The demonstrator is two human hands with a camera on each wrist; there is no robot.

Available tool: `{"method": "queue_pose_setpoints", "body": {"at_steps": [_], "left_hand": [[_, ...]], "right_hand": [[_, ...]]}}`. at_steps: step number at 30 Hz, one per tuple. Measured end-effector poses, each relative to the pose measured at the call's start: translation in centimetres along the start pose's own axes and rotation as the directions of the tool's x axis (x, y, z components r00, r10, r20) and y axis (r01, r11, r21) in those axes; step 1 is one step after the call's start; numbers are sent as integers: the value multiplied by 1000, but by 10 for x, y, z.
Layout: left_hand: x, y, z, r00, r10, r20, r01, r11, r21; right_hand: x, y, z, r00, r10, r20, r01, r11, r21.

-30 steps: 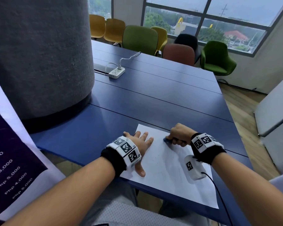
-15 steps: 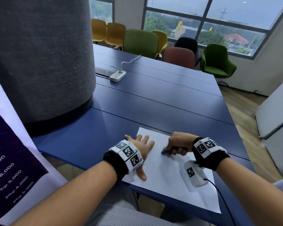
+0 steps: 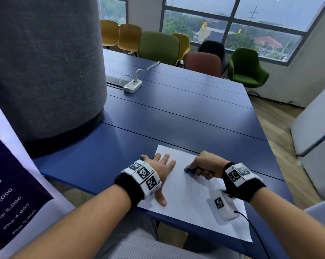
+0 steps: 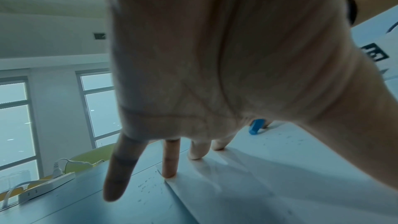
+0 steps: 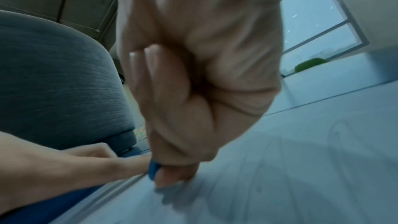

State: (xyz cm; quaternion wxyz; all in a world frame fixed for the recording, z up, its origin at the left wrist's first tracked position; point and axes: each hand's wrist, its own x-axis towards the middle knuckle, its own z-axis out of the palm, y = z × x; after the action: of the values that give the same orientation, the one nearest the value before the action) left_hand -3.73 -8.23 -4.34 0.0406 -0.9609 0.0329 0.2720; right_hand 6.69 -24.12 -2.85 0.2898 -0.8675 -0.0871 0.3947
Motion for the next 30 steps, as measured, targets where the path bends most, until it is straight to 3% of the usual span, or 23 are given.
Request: {"method": "queue_pose_setpoints", "body": {"at_steps": [2, 6, 7, 11, 16, 21, 24, 26, 30], "left_hand": [[0, 1, -1, 1000, -2, 2, 2, 1000, 7], [-1, 0, 0, 1000, 8, -4, -8, 1000, -14], [-1, 0, 0, 1000, 7, -4, -7, 1000, -15], [-1, 1, -1, 1000, 2, -1, -2, 1000, 0], [0, 0, 1, 1000, 8, -7, -8, 1000, -12], [0, 0, -1, 1000, 2, 0, -2, 1000, -4], [0, 0, 1, 1000, 9, 0, -9, 1000, -18], [0, 0, 2, 1000, 12, -2, -12, 1000, -20], [0, 0, 0, 1000, 5, -4, -5, 1000, -7]], "right_hand": [[-4, 1, 3, 998, 9, 54, -8, 1000, -19], [6, 1, -10, 984, -25, -175, 35, 998, 57], [6, 1, -10, 984, -25, -175, 34, 998, 51], [-8, -1, 4, 999, 2, 38, 1, 998, -61], [9, 4, -8, 968, -40, -246, 60, 995, 75], [-7, 3, 9, 1000, -15, 13, 16, 998, -57], [2, 4, -2, 984, -48, -169, 58, 997, 52], [4, 5, -4, 976, -41, -212, 59, 995, 81], [-10, 0, 13, 999, -24, 33, 25, 999, -45]]}}
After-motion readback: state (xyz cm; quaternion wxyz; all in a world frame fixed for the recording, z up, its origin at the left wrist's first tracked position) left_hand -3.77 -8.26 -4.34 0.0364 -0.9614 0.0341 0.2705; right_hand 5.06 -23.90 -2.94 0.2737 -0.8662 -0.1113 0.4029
